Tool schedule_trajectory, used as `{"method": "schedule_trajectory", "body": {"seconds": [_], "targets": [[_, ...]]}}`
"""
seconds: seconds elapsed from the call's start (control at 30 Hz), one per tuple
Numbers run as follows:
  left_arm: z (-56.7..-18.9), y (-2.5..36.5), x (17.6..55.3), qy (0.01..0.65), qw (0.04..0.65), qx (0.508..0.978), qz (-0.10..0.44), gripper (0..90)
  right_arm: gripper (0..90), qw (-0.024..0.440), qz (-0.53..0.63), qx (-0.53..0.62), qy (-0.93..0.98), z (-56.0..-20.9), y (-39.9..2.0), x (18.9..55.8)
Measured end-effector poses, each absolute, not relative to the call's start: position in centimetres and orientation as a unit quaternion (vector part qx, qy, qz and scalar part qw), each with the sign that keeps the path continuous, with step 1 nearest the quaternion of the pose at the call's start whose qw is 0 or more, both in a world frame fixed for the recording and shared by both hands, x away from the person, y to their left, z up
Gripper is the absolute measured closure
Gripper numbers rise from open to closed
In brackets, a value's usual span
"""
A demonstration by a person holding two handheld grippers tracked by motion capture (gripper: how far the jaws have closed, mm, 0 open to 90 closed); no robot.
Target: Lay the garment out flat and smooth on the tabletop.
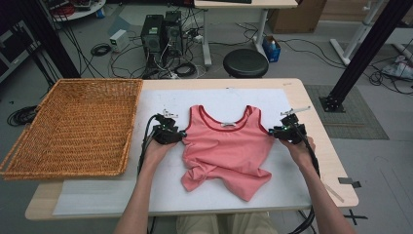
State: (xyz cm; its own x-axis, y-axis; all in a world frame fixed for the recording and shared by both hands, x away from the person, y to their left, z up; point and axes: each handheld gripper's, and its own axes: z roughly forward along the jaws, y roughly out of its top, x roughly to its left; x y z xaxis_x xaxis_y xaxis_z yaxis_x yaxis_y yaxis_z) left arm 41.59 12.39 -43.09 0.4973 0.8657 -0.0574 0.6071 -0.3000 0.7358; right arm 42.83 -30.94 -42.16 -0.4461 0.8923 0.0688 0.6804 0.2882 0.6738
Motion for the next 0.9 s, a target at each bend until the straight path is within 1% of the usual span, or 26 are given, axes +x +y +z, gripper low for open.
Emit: {"method": "schedule_trajectory", "body": {"seconds": [0.13,0.17,0.27,0.3,0.33,0.37,0.47,0.57,0.6,0.63,0.7,0.73,0.77,0.83,0.9], "targets": [[-43.0,12.3,41.6,0.472,0.366,0.781,0.182,60.1,64.6,0.163,0.372,0.501,0.764,-40.4,-30.6,44.3],[-43.0,12.3,41.7,0.471,0.367,0.781,0.184,60.0,67.2,0.163,0.379,0.500,0.761,-39.9,-30.4,44.9],[-42.9,12.2,41.7,0.473,0.372,0.777,0.187,59.8,70.2,0.157,0.382,0.497,0.764,-38.8,-29.0,47.2],[-42.9,12.2,41.7,0.473,0.372,0.777,0.187,59.8,70.2,0.157,0.382,0.497,0.764,-38.8,-29.0,47.2],[-42.8,12.2,41.6,0.475,0.375,0.774,0.188,59.8,70.8,0.155,0.382,0.491,0.768,-38.6,-28.4,48.0],[-42.7,12.3,41.6,0.476,0.376,0.772,0.189,59.7,72.6,0.146,0.368,0.485,0.780,-38.8,-27.0,50.1],[-42.5,12.4,41.4,0.477,0.379,0.769,0.191,59.3,72.8,0.137,0.335,0.491,0.792,-40.1,-25.7,52.4],[-42.3,12.6,41.3,0.477,0.380,0.768,0.193,59.3,72.6,0.132,0.308,0.499,0.799,-41.5,-25.0,53.5],[-42.3,12.6,41.3,0.477,0.380,0.768,0.193,59.3,72.6,0.132,0.308,0.499,0.799,-41.5,-25.0,53.5],[-42.3,12.6,41.3,0.477,0.380,0.768,0.193,59.3,72.3,0.149,0.297,0.504,0.798,-42.1,-24.8,53.8],[-42.3,12.7,41.2,0.476,0.378,0.771,0.193,59.3,72.4,0.147,0.296,0.510,0.794,-42.5,-24.9,54.0],[-42.3,12.7,41.2,0.476,0.377,0.771,0.194,59.2,75.7,0.144,0.296,0.511,0.794,-42.7,-24.9,54.1],[-42.3,12.7,41.2,0.476,0.377,0.771,0.194,59.2,82.4,0.138,0.296,0.508,0.797,-42.9,-25.0,54.2],[-42.4,12.7,41.3,0.477,0.377,0.770,0.195,59.1,90.0,0.122,0.312,0.513,0.790,-42.9,-25.3,54.2],[-42.4,12.8,41.3,0.478,0.375,0.770,0.193,59.1,90.0,0.106,0.357,0.514,0.773,-42.4,-25.8,54.1]]}}
